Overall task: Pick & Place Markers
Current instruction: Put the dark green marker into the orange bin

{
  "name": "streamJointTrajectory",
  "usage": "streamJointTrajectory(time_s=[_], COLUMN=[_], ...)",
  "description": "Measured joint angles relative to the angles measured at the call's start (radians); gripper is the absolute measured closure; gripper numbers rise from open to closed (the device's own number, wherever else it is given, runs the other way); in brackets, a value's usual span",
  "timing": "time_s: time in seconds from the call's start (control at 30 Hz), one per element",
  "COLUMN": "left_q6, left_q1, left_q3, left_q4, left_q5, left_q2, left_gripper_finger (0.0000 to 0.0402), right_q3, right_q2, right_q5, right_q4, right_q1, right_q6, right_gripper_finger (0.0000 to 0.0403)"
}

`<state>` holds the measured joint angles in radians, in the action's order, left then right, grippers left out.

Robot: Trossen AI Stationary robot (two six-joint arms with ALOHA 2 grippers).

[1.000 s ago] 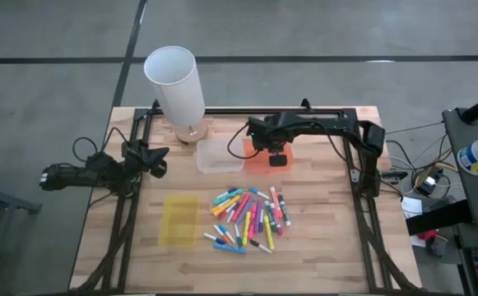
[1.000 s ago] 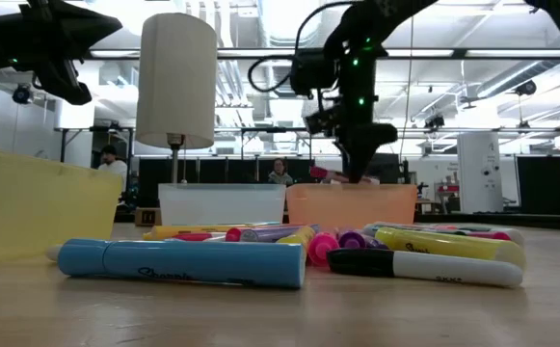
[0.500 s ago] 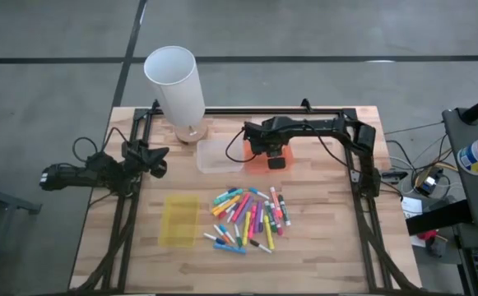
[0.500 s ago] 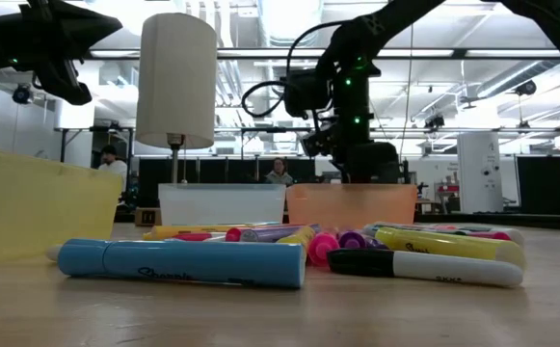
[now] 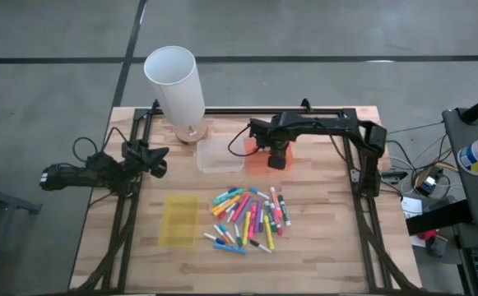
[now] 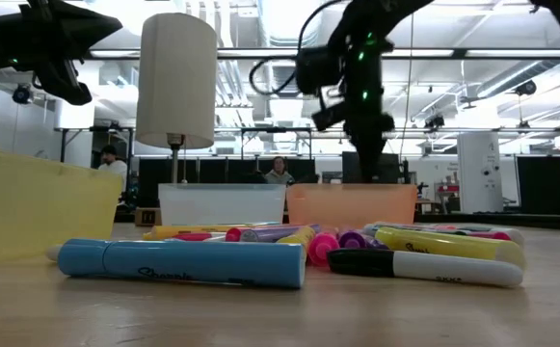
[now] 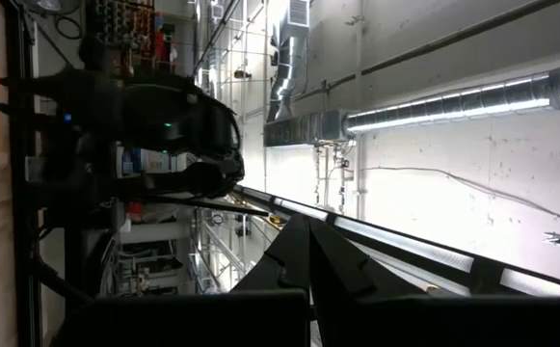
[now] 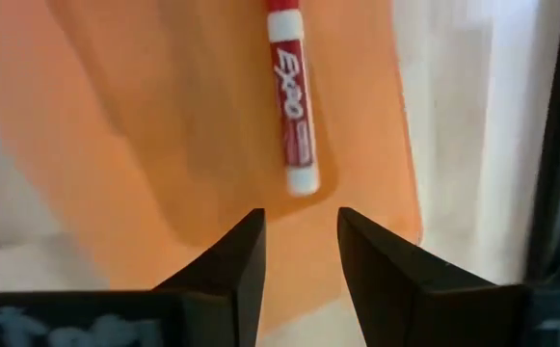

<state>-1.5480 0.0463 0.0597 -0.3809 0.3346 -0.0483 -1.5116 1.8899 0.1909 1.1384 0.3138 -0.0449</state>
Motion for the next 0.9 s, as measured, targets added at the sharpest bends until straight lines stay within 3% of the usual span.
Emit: streamJointTrajectory(time_s=[0.27,0.37,0.63,0.9], left_q6=[0.0,0.0,-0.02,-0.082], left_q1=[-0.001,-0.001,-0.001,0.0], left_q3=[0.0,0.0,0.0,0.0], left_q4=[0.0,0.0,-0.003,-0.01], left_q5=[0.0,0.001,0.026,0.026], left_q2=[0.0,0.0,0.0,0.0], left_gripper_finger=[0.0402,0.0402,0.0402,0.0402], right_q3=[0.0,0.0,0.0,0.008], right_q2=[-0.128,-0.163,-0.194,-0.17], right_q5=[-0.41,-0.492,-0.5,-0.368], right_q4=[0.08,0.077,0.075,0.082], right_q1=[-0.011,-0.041,-0.186,-0.348], right_q6=[0.564,0.729,0.917,1.123], right_gripper_finger=[0.029,0.0294,0.0304,0.0315])
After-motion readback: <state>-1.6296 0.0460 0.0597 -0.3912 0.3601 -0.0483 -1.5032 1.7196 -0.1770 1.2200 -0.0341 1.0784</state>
